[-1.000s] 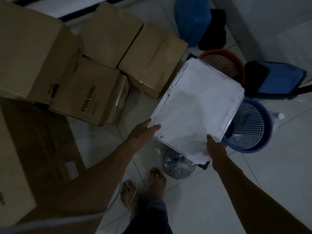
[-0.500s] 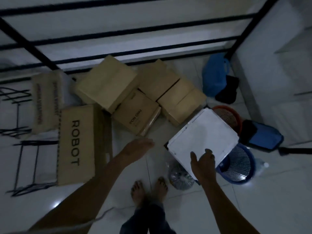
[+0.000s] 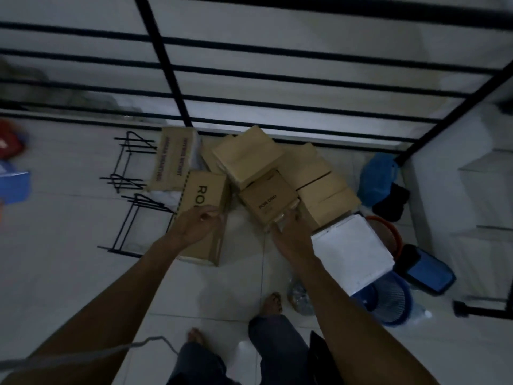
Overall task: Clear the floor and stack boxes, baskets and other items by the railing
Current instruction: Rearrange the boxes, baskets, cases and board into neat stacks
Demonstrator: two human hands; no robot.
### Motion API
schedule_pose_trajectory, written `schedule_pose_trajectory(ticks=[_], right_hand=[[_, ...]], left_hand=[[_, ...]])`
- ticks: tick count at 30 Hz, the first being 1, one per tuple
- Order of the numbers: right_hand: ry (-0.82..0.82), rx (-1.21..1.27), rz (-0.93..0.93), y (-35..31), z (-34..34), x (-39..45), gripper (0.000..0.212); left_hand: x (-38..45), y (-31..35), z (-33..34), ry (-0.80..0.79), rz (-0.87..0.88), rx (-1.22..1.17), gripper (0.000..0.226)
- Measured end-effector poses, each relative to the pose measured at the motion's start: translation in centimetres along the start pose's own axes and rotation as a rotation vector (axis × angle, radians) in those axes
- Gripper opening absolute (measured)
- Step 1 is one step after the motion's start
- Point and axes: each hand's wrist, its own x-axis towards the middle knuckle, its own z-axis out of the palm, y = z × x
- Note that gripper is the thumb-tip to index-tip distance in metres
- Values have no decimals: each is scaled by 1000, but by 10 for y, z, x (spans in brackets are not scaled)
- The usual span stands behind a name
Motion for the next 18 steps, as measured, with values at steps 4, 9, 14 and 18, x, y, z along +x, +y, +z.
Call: schedule_pose_trajectory(ticks=[4, 9, 14, 18], right_hand=[[-44, -52, -99, -58, 16, -29, 54], [-44, -8, -204, -119, 42, -78, 37], [-2, -17, -298, -175, 57, -119, 23], [3, -42, -359, -204, 61, -131, 21]], left_hand=[[-50, -26, -46, 87, 45, 62, 41], [-117, -67, -103, 117, 152, 174, 45], [-156, -107, -166, 70, 154, 197, 40], [-163, -121, -200, 34, 149, 205, 40]])
